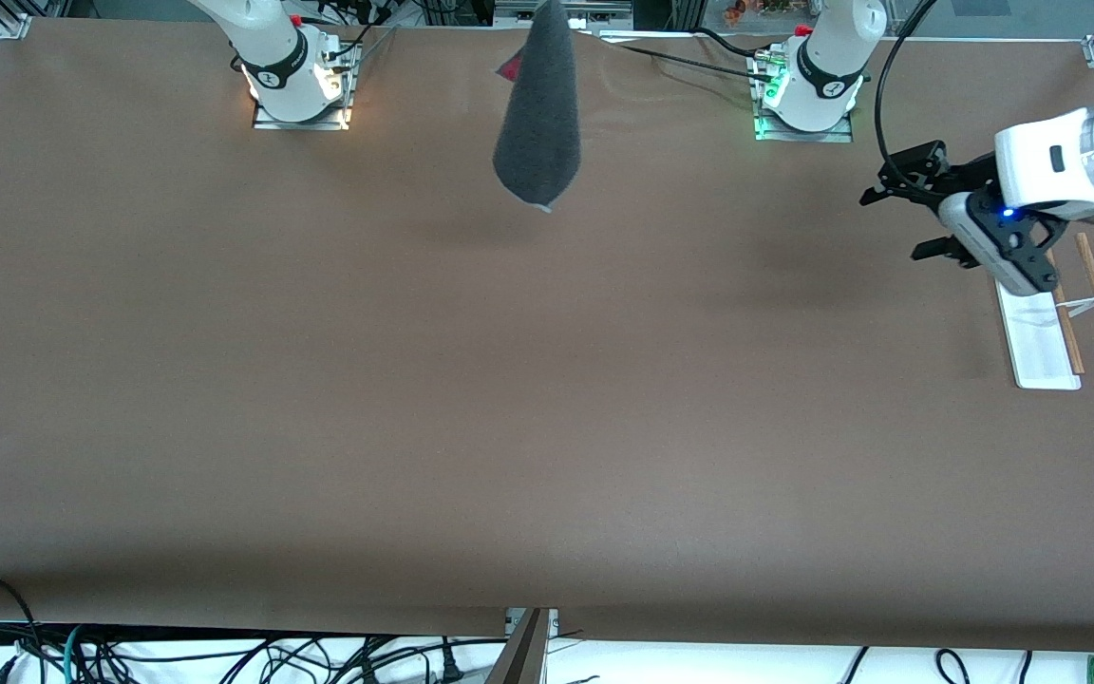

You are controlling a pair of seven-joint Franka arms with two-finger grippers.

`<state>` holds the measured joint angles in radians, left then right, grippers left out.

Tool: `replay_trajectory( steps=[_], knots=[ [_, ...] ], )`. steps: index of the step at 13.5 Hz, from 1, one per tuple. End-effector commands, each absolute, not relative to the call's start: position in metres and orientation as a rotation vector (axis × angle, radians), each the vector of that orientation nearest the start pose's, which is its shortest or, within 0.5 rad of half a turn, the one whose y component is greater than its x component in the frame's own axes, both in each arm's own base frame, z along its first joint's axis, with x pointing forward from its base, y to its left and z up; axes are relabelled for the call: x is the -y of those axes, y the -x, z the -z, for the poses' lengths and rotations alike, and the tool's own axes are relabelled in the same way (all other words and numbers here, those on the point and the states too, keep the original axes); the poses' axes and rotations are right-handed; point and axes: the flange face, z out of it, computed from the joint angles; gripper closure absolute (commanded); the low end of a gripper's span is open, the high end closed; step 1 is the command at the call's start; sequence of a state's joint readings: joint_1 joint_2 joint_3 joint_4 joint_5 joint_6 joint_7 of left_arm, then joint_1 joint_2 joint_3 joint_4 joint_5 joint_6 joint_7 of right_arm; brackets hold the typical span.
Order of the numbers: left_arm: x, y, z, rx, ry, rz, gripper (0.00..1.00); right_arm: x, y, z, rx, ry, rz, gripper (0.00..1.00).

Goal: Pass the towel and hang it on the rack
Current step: 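Carry the towel toward the left gripper while the left gripper approaches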

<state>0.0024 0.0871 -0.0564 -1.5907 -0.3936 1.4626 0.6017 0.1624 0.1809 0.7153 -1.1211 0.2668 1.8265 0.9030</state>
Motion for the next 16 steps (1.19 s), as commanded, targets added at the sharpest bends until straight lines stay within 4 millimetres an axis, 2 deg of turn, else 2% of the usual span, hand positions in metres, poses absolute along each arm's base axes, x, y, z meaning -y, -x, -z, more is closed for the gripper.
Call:
replay_trajectory(
  steps=[1, 5, 9, 11, 13, 14, 16],
  knots=[
    [0.096, -0.566, -0.562, -1.455, 3.386, -0.114, 0.0, -0.445, -0.402, -0.815, -0.073, 2.322, 0.121, 1.0],
    [0.153, -0.561, -0.553, -1.981, 3.342, 0.026, 0.0, -0.447, -0.406, -0.833, -0.097, 2.19, 0.188, 1.0],
    [0.197, -0.566, -0.543, -2.402, 3.325, 0.282, 0.0, -0.468, -0.392, -0.838, -0.071, 2.109, 0.193, 1.0],
    [0.22, -0.563, -0.551, -2.592, 3.273, 0.445, 0.0, -0.478, -0.382, -0.84, -0.056, 2.088, 0.191, 1.0],
    [0.228, -0.555, -0.557, -2.753, 3.207, 0.49, 0.0, -0.485, -0.371, -0.84, -0.038, 2.085, 0.18, 1.0],
    [0.226, -0.554, -0.563, -2.849, 3.148, 0.574, 0.0, -0.486, -0.37, -0.84, -0.035, 2.085, 0.178, 1.0],
    [0.219, -0.554, -0.562, -3.075, 2.904, 0.815, 0.0, -0.488, -0.366, -0.84, -0.026, 2.092, 0.169, 1.0]
  ],
)
